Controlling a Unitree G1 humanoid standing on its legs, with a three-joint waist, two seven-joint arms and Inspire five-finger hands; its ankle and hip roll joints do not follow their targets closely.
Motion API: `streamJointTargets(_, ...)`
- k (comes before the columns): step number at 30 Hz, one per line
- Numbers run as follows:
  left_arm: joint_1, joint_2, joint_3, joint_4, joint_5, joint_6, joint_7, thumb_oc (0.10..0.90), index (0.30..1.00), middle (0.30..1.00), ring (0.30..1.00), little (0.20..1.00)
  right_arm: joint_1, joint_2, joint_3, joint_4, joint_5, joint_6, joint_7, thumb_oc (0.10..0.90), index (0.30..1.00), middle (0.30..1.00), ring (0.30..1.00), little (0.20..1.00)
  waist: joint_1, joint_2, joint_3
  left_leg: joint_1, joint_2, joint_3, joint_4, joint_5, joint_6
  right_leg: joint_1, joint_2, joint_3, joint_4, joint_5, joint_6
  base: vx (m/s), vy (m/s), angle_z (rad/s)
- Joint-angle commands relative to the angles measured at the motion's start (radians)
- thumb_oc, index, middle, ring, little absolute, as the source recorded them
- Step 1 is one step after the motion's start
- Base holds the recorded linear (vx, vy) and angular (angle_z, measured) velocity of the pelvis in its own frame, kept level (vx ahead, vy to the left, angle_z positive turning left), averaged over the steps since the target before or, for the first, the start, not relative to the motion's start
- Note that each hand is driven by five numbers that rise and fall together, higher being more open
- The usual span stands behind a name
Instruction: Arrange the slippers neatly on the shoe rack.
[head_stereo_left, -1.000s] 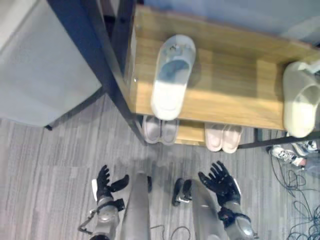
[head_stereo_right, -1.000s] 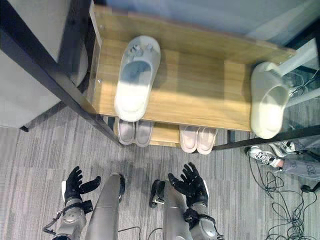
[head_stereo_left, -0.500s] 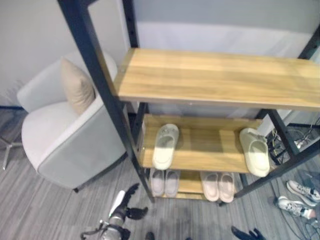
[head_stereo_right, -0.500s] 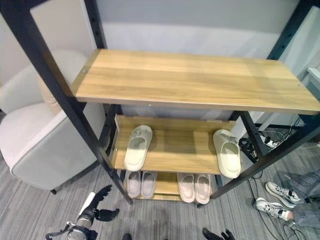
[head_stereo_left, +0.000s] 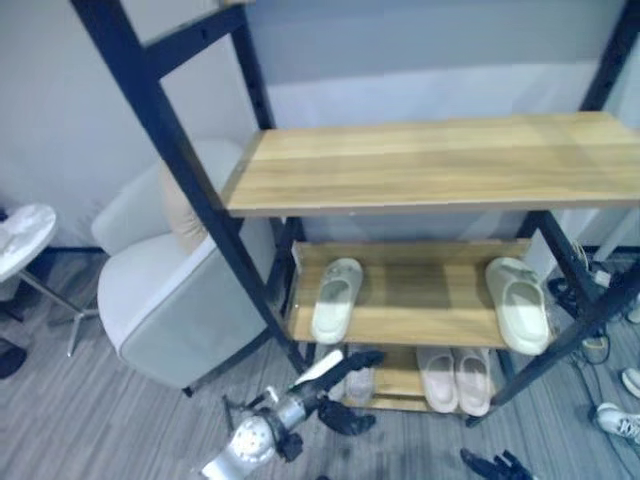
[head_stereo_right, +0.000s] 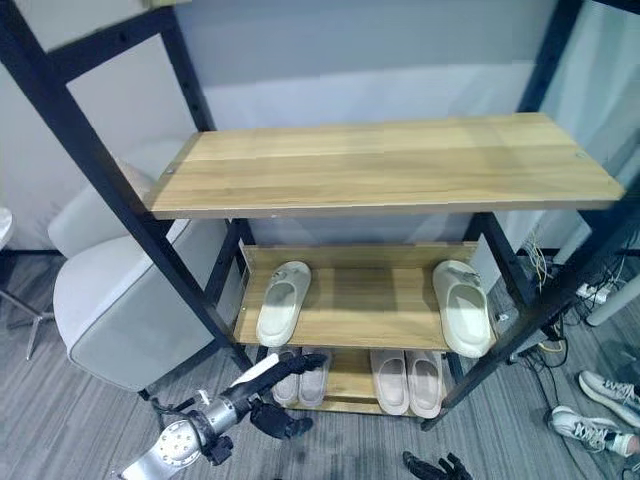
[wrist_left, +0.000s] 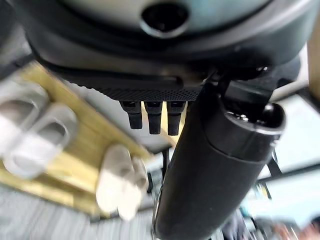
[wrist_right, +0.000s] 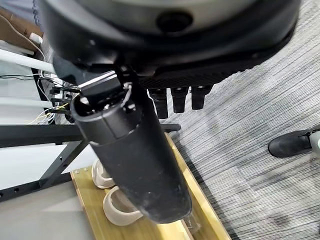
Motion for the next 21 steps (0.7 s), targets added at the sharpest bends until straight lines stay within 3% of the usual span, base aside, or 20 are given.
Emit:
streamJointTargets(1, -0.089, -0.040, 0.025, -0.085, -0.103, 0.009, -0.077, 0.800, 0.900, 0.900, 0.900, 0.900, -0.027, -0.036, -0.019, -0.068, -0.038, -0.011, 0.012, 0.800, 0.900, 0.900, 0.900, 0.900, -0.029, -0.019, 0.028, 0.011, -0.053, 0.004, 0.027, -0.148, 0.059, -0.052, -0.003, 0.086, 0.094, -0.013, 0.091, 0.02, 0.159, -0.65)
streamJointTargets(4, -0.129, -0.040, 0.007, -0.104, -0.149, 0.024, -0.099, 0.800, 0.900, 0.900, 0.900, 0.900, -0.040, -0.024, -0.015, -0.086, -0.031, -0.002, 0.030, 0.800, 0.900, 0.900, 0.900, 0.900, -0.047, -0.006, 0.040, 0.037, -0.041, 0.042, -0.004, -0.146, 0.080, -0.114, -0.006, 0.112, 0.209, -0.011, 0.125, 0.01, 0.101, -0.55)
streamJointTargets(5, -0.151, -0.043, 0.000, -0.119, -0.169, 0.029, -0.102, 0.800, 0.900, 0.900, 0.900, 0.900, -0.052, -0.018, -0.012, -0.079, -0.038, 0.006, 0.033, 0.800, 0.900, 0.900, 0.900, 0.900, -0.047, -0.004, 0.045, 0.047, -0.038, 0.063, -0.012, -0.149, 0.087, -0.131, -0.026, 0.100, 0.242, -0.005, 0.138, -0.01, 0.069, -0.79)
streamJointTargets(6, -0.208, -0.043, -0.012, -0.146, -0.172, 0.025, -0.083, 0.800, 0.900, 0.900, 0.900, 0.900, -0.061, -0.002, -0.003, -0.055, -0.057, 0.014, 0.024, 0.800, 0.900, 0.900, 0.900, 0.900, -0.043, 0.003, 0.050, 0.061, -0.025, 0.080, -0.015, -0.153, 0.094, -0.140, -0.082, 0.055, 0.284, 0.006, 0.147, 0.01, -0.003, -0.69)
streamJointTargets(8, -0.249, -0.049, -0.022, -0.149, -0.167, 0.017, -0.070, 0.800, 0.900, 0.900, 0.900, 0.900, -0.058, 0.012, 0.002, -0.048, -0.053, 0.015, 0.030, 0.800, 0.900, 0.900, 0.900, 0.900, -0.049, 0.000, 0.056, 0.066, -0.024, 0.068, -0.014, -0.154, 0.099, -0.138, -0.095, 0.069, 0.291, 0.009, 0.149, 0.01, -0.033, -0.64)
streamJointTargets(9, -0.298, -0.056, -0.025, -0.155, -0.151, 0.005, -0.049, 0.800, 0.900, 0.900, 0.900, 0.900, -0.052, 0.021, 0.005, -0.041, -0.046, 0.015, 0.037, 0.800, 0.900, 0.900, 0.900, 0.900, -0.055, 0.001, 0.056, 0.073, -0.024, 0.054, -0.019, -0.153, 0.103, -0.139, -0.100, 0.106, 0.288, 0.022, 0.153, 0.03, -0.026, -0.40)
streamJointTargets(11, -0.371, -0.087, -0.013, -0.142, -0.099, -0.020, 0.024, 0.800, 0.900, 0.900, 0.900, 0.900, -0.033, 0.032, 0.006, -0.034, -0.036, 0.011, 0.042, 0.800, 0.900, 0.900, 0.900, 0.900, -0.069, 0.002, 0.044, 0.079, -0.027, 0.045, -0.026, -0.156, 0.106, -0.133, -0.114, 0.172, 0.241, 0.045, 0.148, 0.06, -0.086, -0.01)
streamJointTargets(14, -0.394, -0.094, 0.009, -0.137, -0.058, -0.036, 0.090, 0.800, 0.900, 0.900, 0.900, 0.900, -0.031, 0.039, 0.008, -0.024, -0.039, 0.010, 0.036, 0.800, 0.900, 0.900, 0.900, 0.900, -0.062, 0.002, 0.035, 0.085, -0.026, 0.050, -0.033, -0.157, 0.103, -0.111, -0.137, 0.144, 0.169, 0.060, 0.148, 0.05, -0.108, 0.07)
streamJointTargets(16, -0.416, -0.083, 0.055, -0.142, -0.028, -0.057, 0.146, 0.800, 0.900, 0.900, 0.900, 0.900, -0.005, 0.057, 0.022, -0.014, -0.060, 0.012, 0.037, 0.800, 0.900, 0.900, 0.900, 0.900, -0.062, -0.014, 0.006, 0.084, -0.035, 0.050, -0.053, -0.146, 0.094, -0.060, -0.140, 0.155, 0.041, 0.085, 0.161, 0.08, -0.156, 0.02)
streamJointTargets(21, -0.410, -0.068, 0.159, -0.158, -0.011, -0.067, 0.231, 0.800, 0.900, 0.900, 0.900, 0.900, 0.038, 0.060, 0.053, -0.024, -0.109, 0.019, 0.050, 0.800, 0.900, 0.900, 0.900, 0.900, -0.057, -0.019, -0.023, 0.100, -0.034, 0.049, -0.099, -0.117, 0.080, -0.016, -0.125, 0.162, -0.035, 0.099, 0.165, 0.06, -0.107, 0.05)
